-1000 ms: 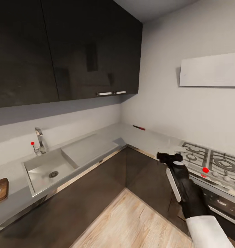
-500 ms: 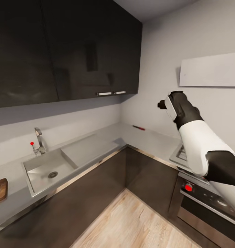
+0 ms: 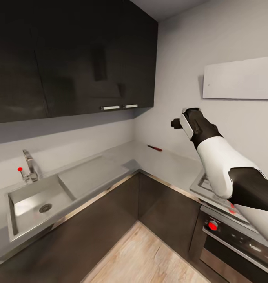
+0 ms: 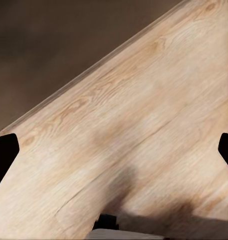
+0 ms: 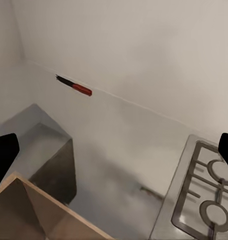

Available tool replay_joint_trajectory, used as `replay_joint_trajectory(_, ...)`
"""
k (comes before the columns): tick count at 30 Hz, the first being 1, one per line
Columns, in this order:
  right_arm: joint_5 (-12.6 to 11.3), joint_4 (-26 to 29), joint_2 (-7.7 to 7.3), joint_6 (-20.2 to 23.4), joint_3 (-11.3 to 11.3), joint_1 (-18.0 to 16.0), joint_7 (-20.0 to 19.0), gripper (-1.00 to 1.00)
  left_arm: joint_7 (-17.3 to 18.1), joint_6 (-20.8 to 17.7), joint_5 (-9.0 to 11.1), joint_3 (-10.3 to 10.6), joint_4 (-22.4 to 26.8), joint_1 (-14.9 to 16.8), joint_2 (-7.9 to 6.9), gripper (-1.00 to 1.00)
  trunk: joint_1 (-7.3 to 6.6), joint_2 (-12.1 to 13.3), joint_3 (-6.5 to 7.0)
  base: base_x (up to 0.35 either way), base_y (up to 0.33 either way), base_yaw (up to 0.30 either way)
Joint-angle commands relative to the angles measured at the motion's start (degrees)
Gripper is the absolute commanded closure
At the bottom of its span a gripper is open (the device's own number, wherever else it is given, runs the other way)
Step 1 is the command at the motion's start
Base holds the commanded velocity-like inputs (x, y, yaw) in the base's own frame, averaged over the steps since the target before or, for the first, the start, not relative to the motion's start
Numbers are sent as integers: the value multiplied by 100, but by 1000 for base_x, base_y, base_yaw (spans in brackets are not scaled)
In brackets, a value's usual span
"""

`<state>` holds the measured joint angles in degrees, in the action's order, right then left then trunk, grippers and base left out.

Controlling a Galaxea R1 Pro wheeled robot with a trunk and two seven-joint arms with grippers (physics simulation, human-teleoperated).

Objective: In the kitchen, take the Vidalia onion out of the sink, dice it on the chopping board with the paring knife, put the diced onion into the bowl on the countertop, then place both the paring knife and the chopping board into the sink.

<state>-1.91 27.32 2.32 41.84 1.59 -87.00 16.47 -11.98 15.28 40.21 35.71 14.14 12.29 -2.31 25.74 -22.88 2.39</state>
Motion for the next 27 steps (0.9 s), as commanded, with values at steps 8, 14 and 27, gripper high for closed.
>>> replay_joint_trajectory(8, -27, -105, 10, -132, 17, -1, -31, -100, -56, -442, 30, 55, -457, 1, 107, -100, 5, -3, -2, 222, -176, 0)
replay_joint_trajectory(14, -29, -157, 35, -203, 21, -1, -61, -100, -47, 283, 38, 53, -1077, 1, 167, -100, 5, -3, -2, 35, -28, 0)
replay_joint_trajectory(27, -20, -418, 49, -569, 26, -1, -65, -100, -26, 1537, 48, 50, -1847, 1, 516, -100, 5, -3, -2, 2, -2, 0)
